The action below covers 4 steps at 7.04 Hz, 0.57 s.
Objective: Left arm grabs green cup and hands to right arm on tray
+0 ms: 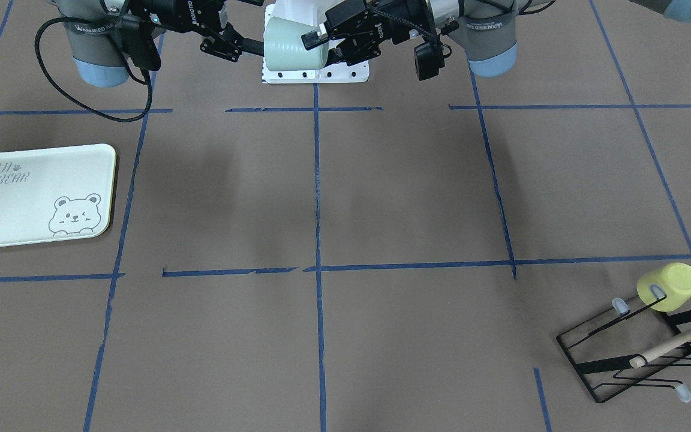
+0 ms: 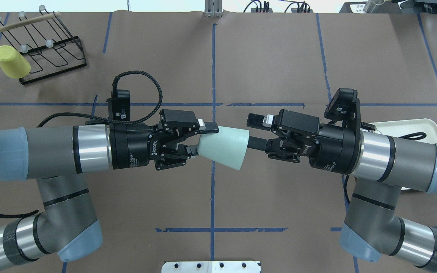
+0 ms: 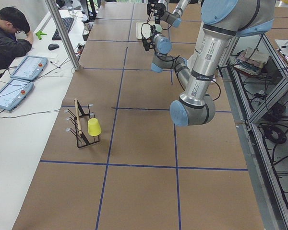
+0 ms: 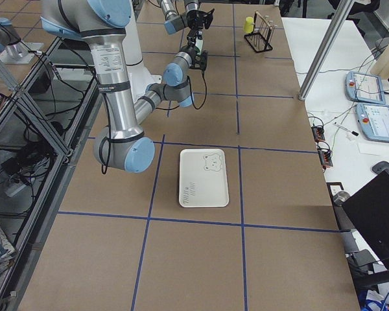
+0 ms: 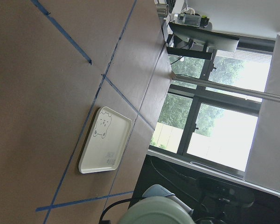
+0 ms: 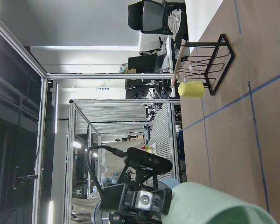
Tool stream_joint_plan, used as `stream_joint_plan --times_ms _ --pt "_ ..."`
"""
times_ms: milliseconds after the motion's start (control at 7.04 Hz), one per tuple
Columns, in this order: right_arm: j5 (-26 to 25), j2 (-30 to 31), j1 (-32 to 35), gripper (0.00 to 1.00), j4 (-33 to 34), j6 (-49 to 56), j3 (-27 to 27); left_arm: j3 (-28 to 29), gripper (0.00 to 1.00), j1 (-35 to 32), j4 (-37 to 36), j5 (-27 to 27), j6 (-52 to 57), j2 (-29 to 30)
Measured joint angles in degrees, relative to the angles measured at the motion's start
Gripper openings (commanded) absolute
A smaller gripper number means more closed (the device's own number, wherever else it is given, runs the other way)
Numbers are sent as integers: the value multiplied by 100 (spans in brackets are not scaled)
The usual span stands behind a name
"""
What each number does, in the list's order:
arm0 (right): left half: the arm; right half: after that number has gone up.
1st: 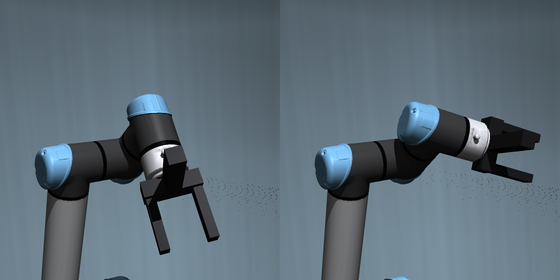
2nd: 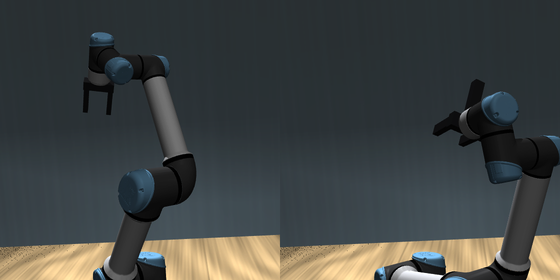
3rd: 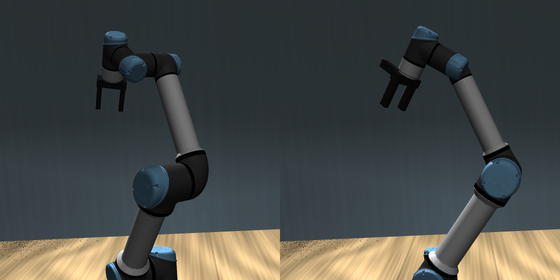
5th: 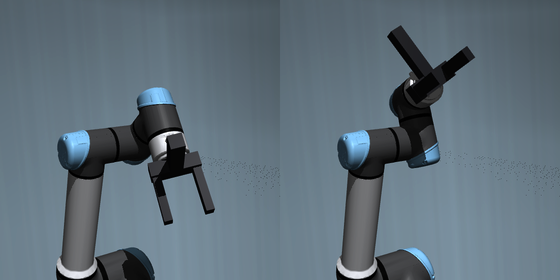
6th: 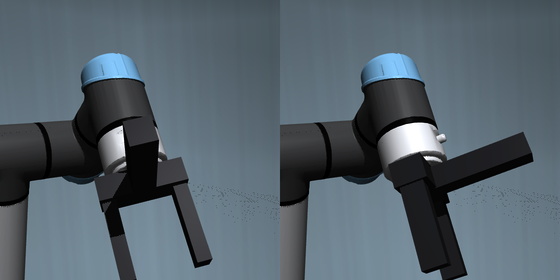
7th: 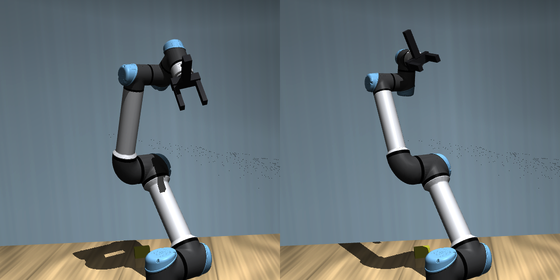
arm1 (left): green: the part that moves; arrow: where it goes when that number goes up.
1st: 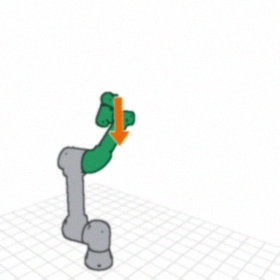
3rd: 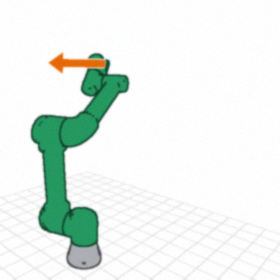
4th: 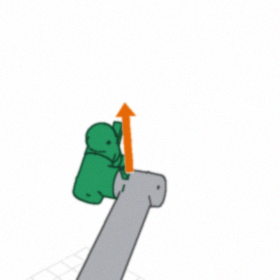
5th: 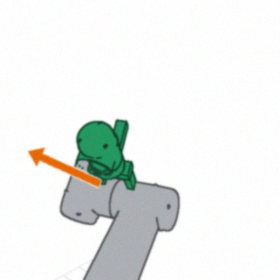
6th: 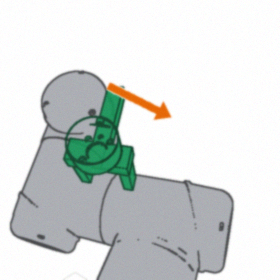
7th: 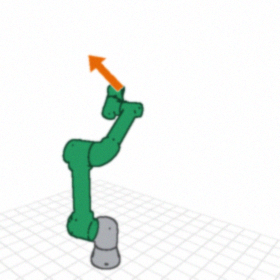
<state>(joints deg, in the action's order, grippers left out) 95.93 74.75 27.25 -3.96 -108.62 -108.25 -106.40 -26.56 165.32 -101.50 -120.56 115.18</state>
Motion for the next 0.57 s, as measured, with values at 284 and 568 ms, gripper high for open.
stream_joint_plan --times_ms 284,568 --pt "4 -10 0 99 58 4 5 -2 27 132 0 13 -3 75" --pt "5 -11 -7 97 69 1 5 7 27 172 0 21 -3 118"
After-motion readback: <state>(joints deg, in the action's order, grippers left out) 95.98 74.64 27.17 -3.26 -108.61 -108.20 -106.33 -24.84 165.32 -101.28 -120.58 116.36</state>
